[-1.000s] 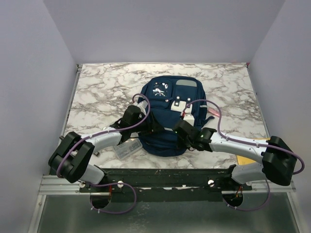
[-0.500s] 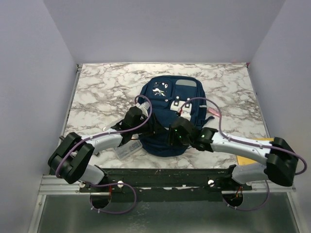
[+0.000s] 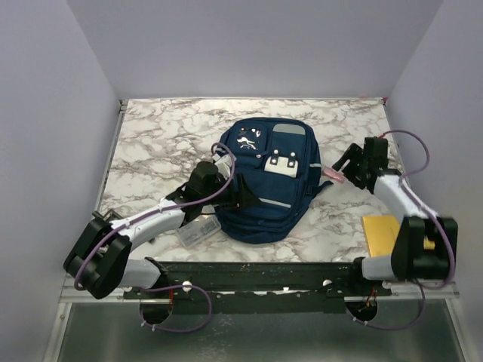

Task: Pack the student bag
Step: Unzip the student bag at the center of the board, then pick up the stationery from the center of the board.

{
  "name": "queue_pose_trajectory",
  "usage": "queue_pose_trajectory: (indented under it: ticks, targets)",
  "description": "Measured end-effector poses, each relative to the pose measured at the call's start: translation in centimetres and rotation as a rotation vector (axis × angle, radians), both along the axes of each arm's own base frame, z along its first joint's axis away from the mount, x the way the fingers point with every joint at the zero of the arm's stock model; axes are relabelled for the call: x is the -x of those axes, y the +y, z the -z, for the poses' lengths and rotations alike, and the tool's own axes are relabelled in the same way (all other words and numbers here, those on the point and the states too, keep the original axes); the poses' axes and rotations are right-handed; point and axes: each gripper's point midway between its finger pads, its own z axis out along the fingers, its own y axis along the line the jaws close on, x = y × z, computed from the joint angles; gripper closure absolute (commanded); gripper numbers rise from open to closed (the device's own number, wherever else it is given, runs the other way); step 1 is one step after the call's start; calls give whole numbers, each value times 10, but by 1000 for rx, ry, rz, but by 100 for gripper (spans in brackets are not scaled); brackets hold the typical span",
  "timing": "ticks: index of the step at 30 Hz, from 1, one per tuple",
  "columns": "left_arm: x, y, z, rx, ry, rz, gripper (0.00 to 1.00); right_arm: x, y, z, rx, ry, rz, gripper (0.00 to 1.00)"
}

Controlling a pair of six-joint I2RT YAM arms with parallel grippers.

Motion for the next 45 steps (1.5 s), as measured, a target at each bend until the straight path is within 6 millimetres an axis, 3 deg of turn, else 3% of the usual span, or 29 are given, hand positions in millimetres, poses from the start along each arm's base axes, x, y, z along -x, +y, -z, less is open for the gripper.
queue_pose_trajectory:
  ticks: [3,5,9,13,16,21,27,35,38,45]
  targets:
    - [7,-3,-25,20,-41,66,27,-24,-12,44,41,148,-47,23]
    - [12,-3,-45,29,-85,108,26,-38,-15,58,76,184,-91,23]
    - [26,2,-102,58,-240,198,26,-59,-18,58,141,177,-170,22]
    - [39,9,-132,65,-349,260,26,-74,-19,64,175,182,-234,22]
    - [49,13,-132,53,-371,298,26,-67,-14,83,161,232,-285,24]
    - [63,15,-126,32,-365,356,26,-62,-3,83,120,219,-335,25]
    - [81,13,-125,27,-377,412,26,-42,9,81,86,242,-354,27]
    - [83,16,-132,32,-417,411,25,-23,28,85,113,299,-372,38]
    - [81,17,-132,30,-417,405,25,-22,26,87,157,310,-353,50]
    - [77,18,-130,23,-408,395,25,-16,19,90,234,317,-297,51]
